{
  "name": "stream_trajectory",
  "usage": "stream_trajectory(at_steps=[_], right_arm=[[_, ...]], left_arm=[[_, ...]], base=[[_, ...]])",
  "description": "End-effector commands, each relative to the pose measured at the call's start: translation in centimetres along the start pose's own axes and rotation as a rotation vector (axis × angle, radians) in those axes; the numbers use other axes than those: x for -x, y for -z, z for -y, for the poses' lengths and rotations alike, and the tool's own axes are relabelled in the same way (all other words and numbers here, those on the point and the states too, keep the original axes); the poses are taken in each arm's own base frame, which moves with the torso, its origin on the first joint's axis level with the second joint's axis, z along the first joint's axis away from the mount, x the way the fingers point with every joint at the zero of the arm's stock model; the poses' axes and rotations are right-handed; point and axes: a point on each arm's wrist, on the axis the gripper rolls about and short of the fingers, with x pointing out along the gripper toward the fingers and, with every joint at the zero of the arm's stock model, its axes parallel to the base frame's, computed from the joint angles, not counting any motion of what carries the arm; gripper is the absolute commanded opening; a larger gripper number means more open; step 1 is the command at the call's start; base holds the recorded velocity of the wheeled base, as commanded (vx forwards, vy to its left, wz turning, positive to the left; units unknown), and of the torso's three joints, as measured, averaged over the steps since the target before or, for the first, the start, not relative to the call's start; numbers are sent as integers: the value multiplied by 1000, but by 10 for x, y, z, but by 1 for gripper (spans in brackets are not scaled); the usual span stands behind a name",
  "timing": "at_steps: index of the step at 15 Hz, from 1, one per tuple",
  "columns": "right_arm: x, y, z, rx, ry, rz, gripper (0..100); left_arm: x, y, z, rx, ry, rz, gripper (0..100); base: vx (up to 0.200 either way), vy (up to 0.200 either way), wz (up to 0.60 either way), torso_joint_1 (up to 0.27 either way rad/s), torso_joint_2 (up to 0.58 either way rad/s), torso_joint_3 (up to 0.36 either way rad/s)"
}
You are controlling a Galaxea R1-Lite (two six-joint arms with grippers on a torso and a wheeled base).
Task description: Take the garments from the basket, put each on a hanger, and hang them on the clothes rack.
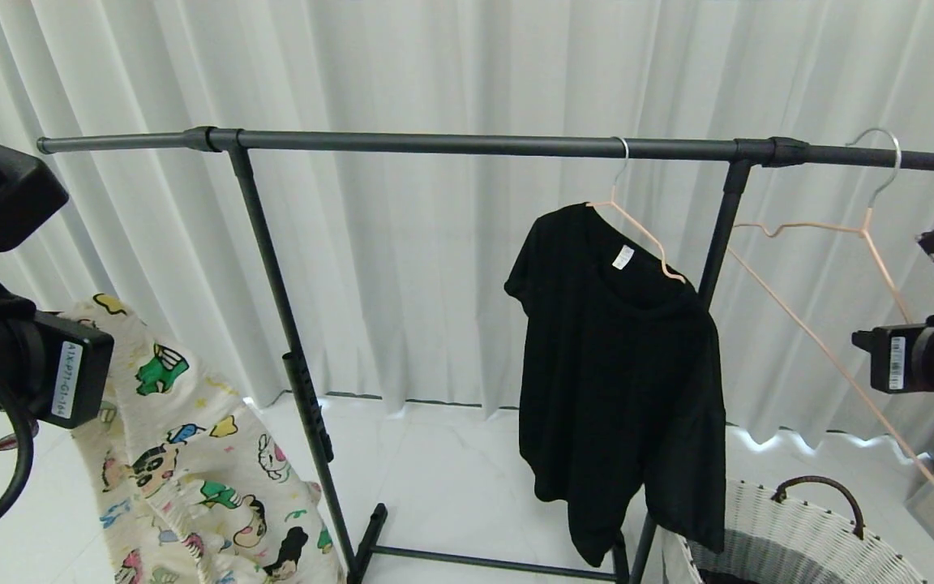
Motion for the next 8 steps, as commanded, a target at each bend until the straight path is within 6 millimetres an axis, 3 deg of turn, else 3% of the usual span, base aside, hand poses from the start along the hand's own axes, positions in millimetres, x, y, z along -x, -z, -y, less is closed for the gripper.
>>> stream_trajectory(at_steps=[1, 4, 8], right_arm=[[34, 10, -1, 17, -41, 46, 0], [58, 11, -7, 85, -114, 65, 0], [69, 12, -20, 126, -221, 83, 0]], left_arm=[[3, 2, -1, 1, 0, 5, 0], [4, 2, -1, -2, 2, 9, 0], [5, 1, 2, -11, 17, 14, 0]], base=[[-200, 0, 0, -7, -2, 7], [-200, 0, 0, -4, 5, 7], [-200, 0, 0, 2, 2, 2]])
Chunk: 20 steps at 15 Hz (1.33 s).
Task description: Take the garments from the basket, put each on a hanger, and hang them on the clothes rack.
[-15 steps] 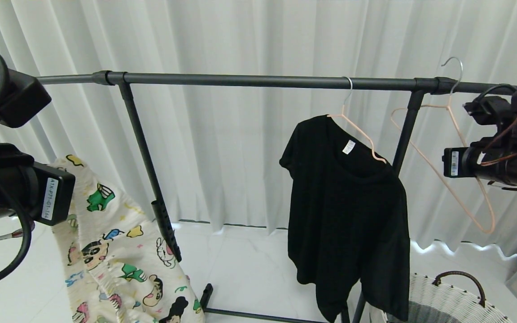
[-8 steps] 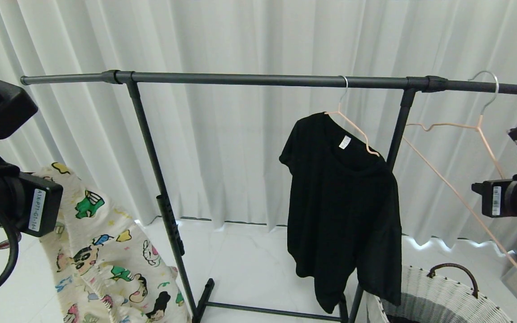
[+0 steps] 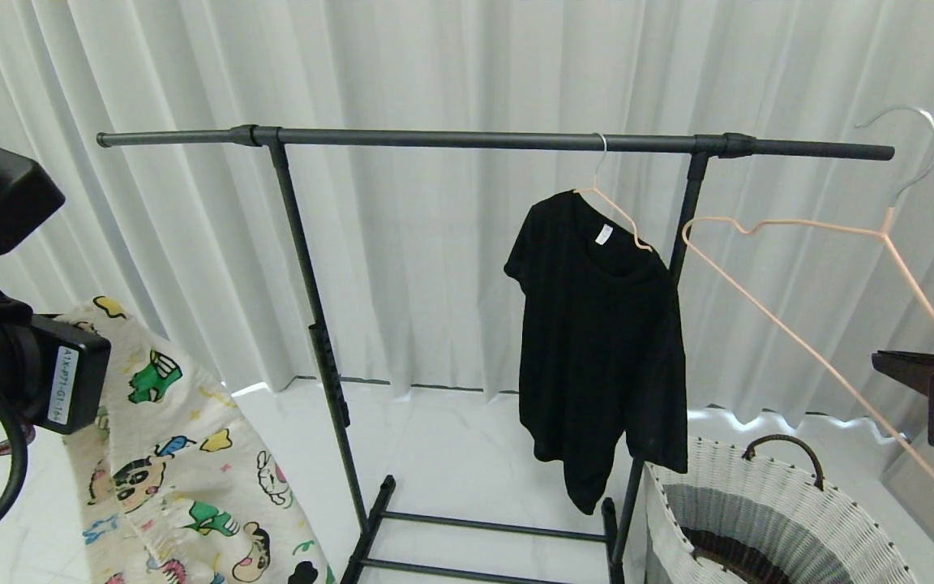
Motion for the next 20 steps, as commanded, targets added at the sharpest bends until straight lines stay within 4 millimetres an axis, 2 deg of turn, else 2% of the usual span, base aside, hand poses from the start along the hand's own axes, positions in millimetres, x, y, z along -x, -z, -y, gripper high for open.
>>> stream_trajectory(at_steps=[1, 4, 6, 9, 12, 15, 20], right_arm=[[8, 0, -14, 31, -98, 21, 0], [12, 6, -34, 85, -240, -25, 0], [18, 16, -57, 109, -395, -64, 0], [37, 25, -93, 78, -637, -121, 0], [49, 33, -117, 97, -770, -159, 0], [43, 33, -142, 74, -818, -152, 0], [32, 30, -179, 19, -846, -177, 0]], left_arm=[[0, 0, 2, -6, 10, 3, 0], [1, 0, 7, -21, 40, 8, 0], [-5, 1, 14, -34, 67, -9, 0], [-29, -5, 23, 38, 10, -47, 0], [-62, -11, 32, 149, -219, -132, 0], [-76, -30, 42, 299, -220, -98, 0], [-75, -54, 49, 418, -184, -25, 0]], base=[[-200, 0, 0, -12, 7, 7], [-67, 0, 0, 1, 1, -1], [0, 0, 0, 0, 0, 0], [0, 0, 0, 0, 0, 0], [0, 0, 0, 0, 0, 0], [0, 0, 0, 0, 0, 0], [0, 0, 0, 0, 0, 0]])
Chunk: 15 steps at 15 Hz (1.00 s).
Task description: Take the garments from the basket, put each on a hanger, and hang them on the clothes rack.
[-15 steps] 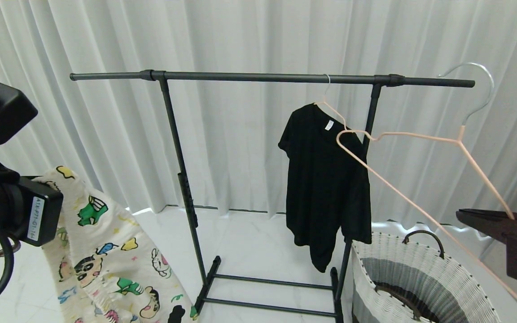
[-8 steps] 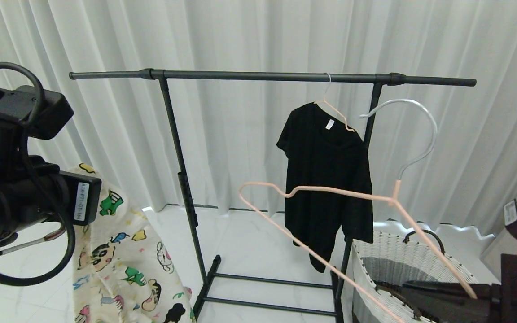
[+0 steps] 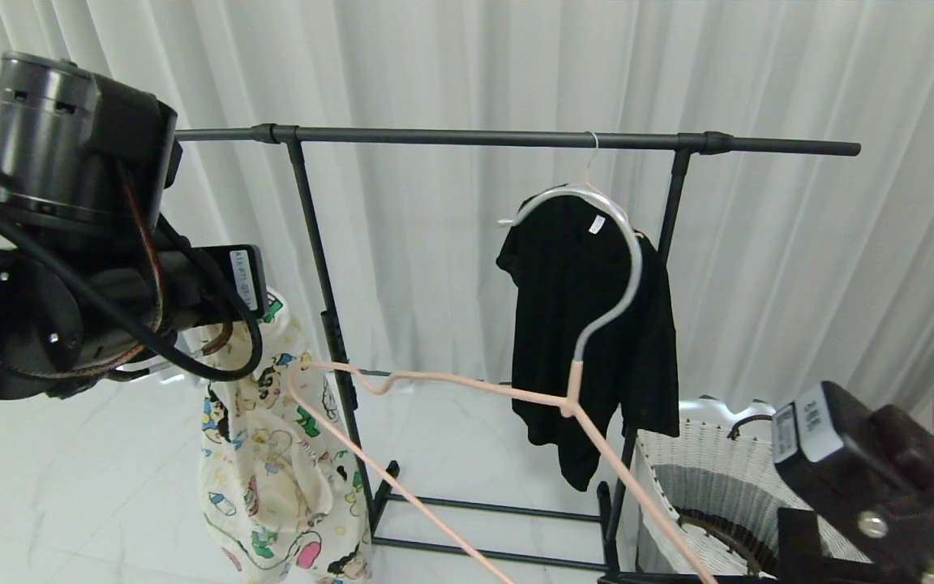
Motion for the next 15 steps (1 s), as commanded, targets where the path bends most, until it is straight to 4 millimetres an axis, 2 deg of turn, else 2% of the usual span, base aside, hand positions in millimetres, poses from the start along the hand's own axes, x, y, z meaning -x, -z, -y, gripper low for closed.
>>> stream_trajectory(at_steps=[1, 12, 15], right_arm=[[-24, 4, -4, -7, 8, -29, 0], [-26, -3, -7, -27, -10, 13, 0], [-31, -2, -7, -26, -9, 10, 0]], left_arm=[[-4, -1, 7, -2, 7, -5, 0], [-18, 0, 15, 24, -48, 0, 0], [-17, 0, 16, 24, -41, 4, 0]], base=[[0, 0, 0, 0, 0, 0], [0, 0, 0, 0, 0, 0], [0, 0, 0, 0, 0, 0]])
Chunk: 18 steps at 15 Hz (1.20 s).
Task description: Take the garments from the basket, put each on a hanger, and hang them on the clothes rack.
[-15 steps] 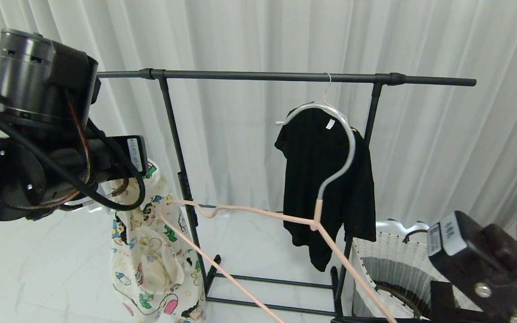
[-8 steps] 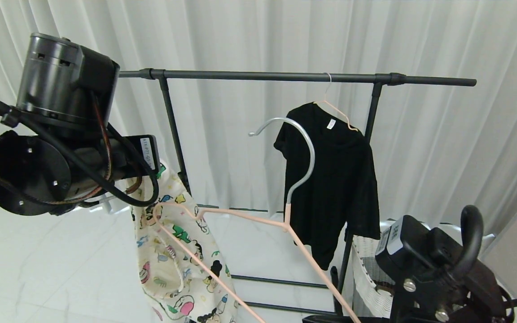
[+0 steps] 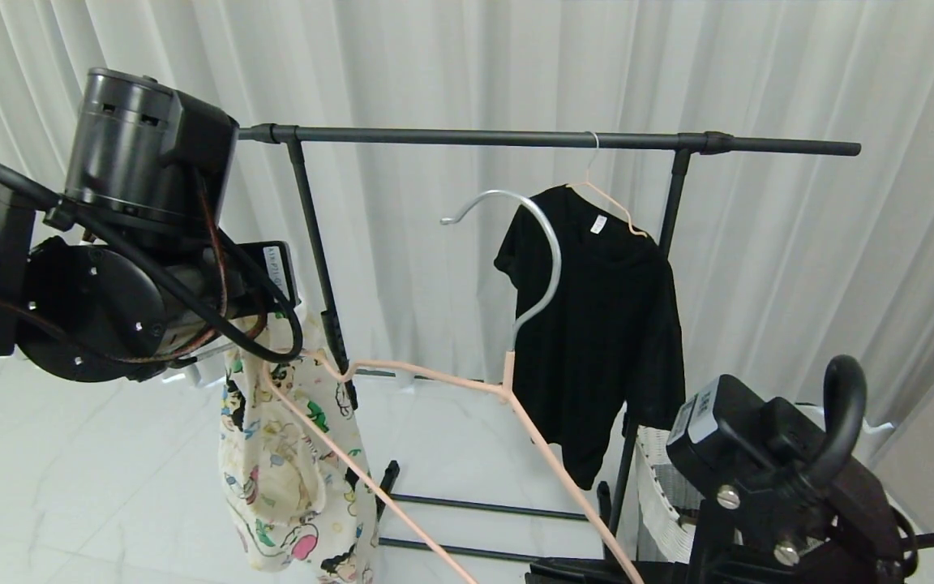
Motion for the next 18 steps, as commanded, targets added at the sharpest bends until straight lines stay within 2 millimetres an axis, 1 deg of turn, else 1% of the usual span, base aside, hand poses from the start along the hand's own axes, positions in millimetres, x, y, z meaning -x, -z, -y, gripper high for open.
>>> stream_trajectory(at_steps=[1, 2, 3, 6, 9, 10, 11, 14, 16, 18], right_arm=[[-13, 2, -1, 1, 6, 5, 0], [-13, 2, -1, 1, 6, 5, 0], [-24, 1, -1, -4, 16, 28, 0], [-33, -3, 2, -12, 71, 53, 0], [-38, -8, 2, -18, 71, 71, 0], [-39, -8, 1, -18, 71, 71, 0], [-41, -9, 1, -18, 72, 73, 0], [-44, -9, 1, -18, 73, 68, 0], [-45, -8, 1, -17, 74, 64, 0], [-48, -7, 3, -18, 83, 60, 0]], left_arm=[[5, 0, 2, -2, 17, 7, 0], [5, 0, 2, -2, 17, 7, 0], [6, 0, 2, -4, 2, 14, 0], [8, 2, 4, -13, 3, 16, 0], [27, 10, 17, -53, 91, 18, 0], [30, 12, 20, -63, 109, 17, 0], [38, 17, 28, -85, 152, 17, 0], [58, 23, 42, -118, 250, 24, 0], [74, 25, 46, -133, 351, 22, 0], [88, 25, 46, -138, 447, 17, 0]], base=[[0, 0, 0, 0, 0, 0], [0, 0, 0, 0, 0, 0], [0, 0, 0, 0, 0, 0], [0, 0, 0, 0, 0, 0], [0, 0, 0, 0, 0, 0], [0, 0, 0, 0, 0, 0], [0, 0, 0, 0, 0, 0], [0, 0, 0, 0, 0, 0], [0, 0, 0, 0, 0, 0], [0, 0, 0, 0, 0, 0]])
